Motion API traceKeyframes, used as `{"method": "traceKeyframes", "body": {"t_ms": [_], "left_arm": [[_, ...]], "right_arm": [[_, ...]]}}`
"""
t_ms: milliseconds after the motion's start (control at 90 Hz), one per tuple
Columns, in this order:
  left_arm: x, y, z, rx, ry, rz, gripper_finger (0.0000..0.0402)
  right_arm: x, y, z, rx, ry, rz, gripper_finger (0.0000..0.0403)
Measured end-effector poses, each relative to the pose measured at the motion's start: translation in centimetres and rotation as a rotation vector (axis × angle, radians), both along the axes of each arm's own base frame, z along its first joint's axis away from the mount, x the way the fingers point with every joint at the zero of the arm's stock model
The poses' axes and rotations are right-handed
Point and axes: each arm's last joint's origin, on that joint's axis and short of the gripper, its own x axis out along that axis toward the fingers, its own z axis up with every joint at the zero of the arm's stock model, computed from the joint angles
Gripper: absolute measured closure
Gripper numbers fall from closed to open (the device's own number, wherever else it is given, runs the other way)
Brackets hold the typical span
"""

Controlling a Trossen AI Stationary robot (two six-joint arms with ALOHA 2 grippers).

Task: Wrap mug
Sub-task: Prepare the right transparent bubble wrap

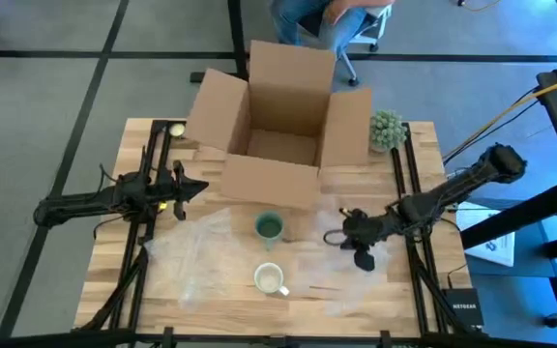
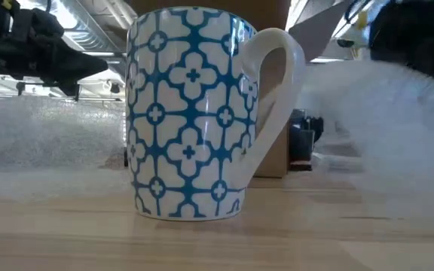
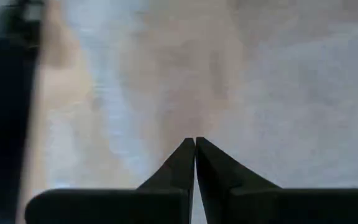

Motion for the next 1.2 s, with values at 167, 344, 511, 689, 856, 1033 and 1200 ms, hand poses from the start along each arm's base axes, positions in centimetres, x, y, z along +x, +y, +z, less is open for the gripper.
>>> {"method": "traceKeyframes", "body": {"t_ms": [167,344,511,689,856,1033,1200], "left_arm": [[0.0,0.0,0.0,-0.004,0.0,0.0,0.0402],[0.0,0.0,0.0,-0.027,-0.006,-0.001,0.0402],[0.0,0.0,0.0,-0.06,-0.013,-0.001,0.0402],[0.0,0.0,-0.1,-0.095,-0.016,-0.002,0.0402],[0.0,0.0,-0.1,-0.105,-0.015,-0.003,0.0402],[0.0,0.0,-0.1,-0.14,-0.024,-0.005,0.0402],[0.0,0.0,-0.1,-0.172,-0.03,-0.012,0.0402]], "right_arm": [[-0.6,2.8,1.8,0.166,-0.014,0.036,0.0402],[-2.3,3.6,1.1,0.094,0.084,-0.076,0.0402],[-3.8,1.1,-0.1,-0.12,0.17,-0.495,0.0402],[-4.4,-1.7,-0.4,-0.177,0.278,-0.798,0.0399],[-3.8,-3.7,0.0,-0.184,0.264,-0.884,0.035],[-3.3,-6.7,-0.4,-0.24,0.282,-0.995,0.0249],[-2.9,-9.1,-3.0,-0.167,0.313,-0.992,0.0186]]}}
